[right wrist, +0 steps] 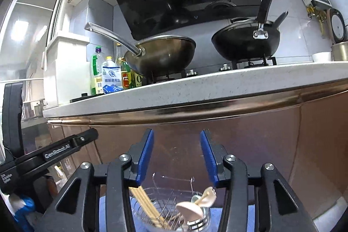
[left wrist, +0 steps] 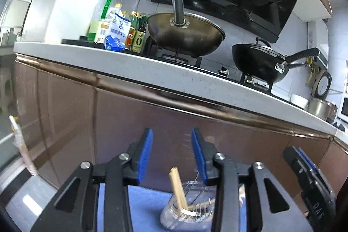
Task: Organize utensils
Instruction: 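Open both tools and withdraw from the holder, then move both tools down toward the two chopsticks on the towel, then close the left tool on one chopstick while the right tool grips the other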
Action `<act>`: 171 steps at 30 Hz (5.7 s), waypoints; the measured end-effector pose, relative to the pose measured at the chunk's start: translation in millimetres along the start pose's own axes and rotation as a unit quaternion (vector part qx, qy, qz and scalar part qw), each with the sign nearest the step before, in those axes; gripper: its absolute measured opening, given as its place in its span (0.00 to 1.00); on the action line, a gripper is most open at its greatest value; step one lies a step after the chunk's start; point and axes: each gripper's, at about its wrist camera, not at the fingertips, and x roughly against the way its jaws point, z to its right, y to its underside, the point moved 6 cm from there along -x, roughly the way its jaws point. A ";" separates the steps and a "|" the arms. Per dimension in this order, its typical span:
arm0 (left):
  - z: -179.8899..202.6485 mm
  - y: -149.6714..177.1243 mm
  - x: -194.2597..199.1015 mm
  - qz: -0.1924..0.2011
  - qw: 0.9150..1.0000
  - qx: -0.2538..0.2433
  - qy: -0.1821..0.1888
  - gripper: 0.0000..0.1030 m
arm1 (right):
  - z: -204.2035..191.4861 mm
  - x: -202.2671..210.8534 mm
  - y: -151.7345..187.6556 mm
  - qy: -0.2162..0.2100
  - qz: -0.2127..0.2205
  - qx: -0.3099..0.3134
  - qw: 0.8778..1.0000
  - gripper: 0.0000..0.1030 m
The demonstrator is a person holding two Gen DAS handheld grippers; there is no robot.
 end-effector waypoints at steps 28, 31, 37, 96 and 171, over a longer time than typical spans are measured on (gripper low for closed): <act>-19.6 55.0 169.9 -0.056 0.994 -0.065 -0.069 0.35 | -29.0 157.8 47.2 0.009 -0.115 -0.014 0.993 0.60; -22.0 57.8 176.1 -0.058 0.993 -0.068 -0.072 0.35 | -28.8 165.0 51.3 0.011 -0.117 -0.017 0.993 0.63; -25.7 62.0 187.5 -0.056 0.993 -0.072 -0.076 0.41 | -27.0 176.6 55.1 0.013 -0.119 -0.025 0.992 0.67; -56.3 76.9 187.9 -0.052 0.987 -0.101 -0.115 0.51 | -28.4 177.2 89.2 0.014 -0.174 -0.024 0.984 0.67; -168.6 223.4 -23.6 -0.473 0.879 -0.051 -0.020 0.26 | -88.2 -10.5 269.1 -0.038 -0.549 0.006 0.835 0.20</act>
